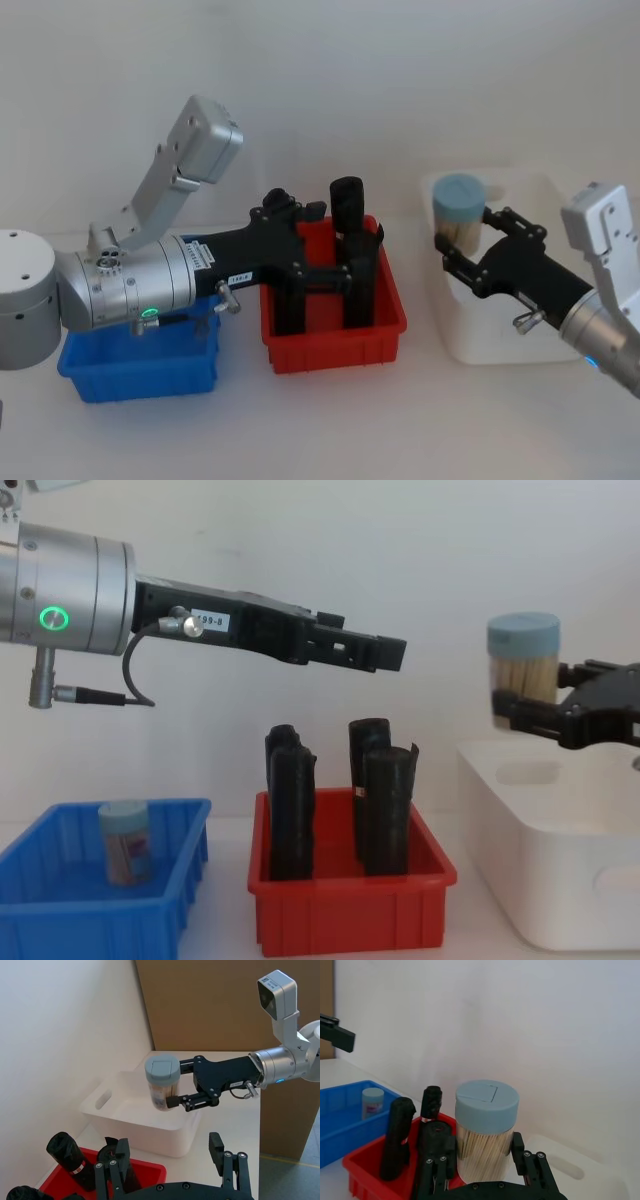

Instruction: Pick the cotton swabs from the blue box and place them into the white box.

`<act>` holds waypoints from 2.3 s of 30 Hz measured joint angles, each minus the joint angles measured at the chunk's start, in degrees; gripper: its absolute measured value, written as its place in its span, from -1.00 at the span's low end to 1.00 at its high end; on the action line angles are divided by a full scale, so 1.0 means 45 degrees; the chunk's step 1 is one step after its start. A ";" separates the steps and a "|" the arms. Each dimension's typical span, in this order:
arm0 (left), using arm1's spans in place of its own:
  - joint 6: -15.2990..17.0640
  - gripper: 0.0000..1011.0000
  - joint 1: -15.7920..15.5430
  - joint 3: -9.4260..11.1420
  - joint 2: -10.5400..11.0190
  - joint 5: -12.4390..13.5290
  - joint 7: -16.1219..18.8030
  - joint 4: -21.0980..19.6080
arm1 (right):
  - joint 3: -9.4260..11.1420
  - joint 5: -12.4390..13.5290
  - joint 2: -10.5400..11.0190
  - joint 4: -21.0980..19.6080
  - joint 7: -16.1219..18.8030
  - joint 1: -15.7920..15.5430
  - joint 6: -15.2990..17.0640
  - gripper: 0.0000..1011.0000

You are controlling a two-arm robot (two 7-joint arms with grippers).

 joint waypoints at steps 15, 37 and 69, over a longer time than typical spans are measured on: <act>0.0000 0.99 0.0000 0.0000 0.0000 0.0000 0.0000 0.0001 | 0.0334 0.0118 -0.0266 0.1757 -0.2389 0.0754 0.0029 0.30; 0.0000 0.99 0.0000 0.0001 0.0000 -0.0002 0.0000 0.0001 | 0.0027 0.0168 -0.1842 0.9019 -0.2903 0.4743 -0.0499 0.30; 0.0000 0.99 0.0000 0.0000 0.0000 -0.0002 0.0001 0.0000 | 0.0034 0.0376 -0.2073 0.9277 -0.2168 0.5063 -0.1559 0.98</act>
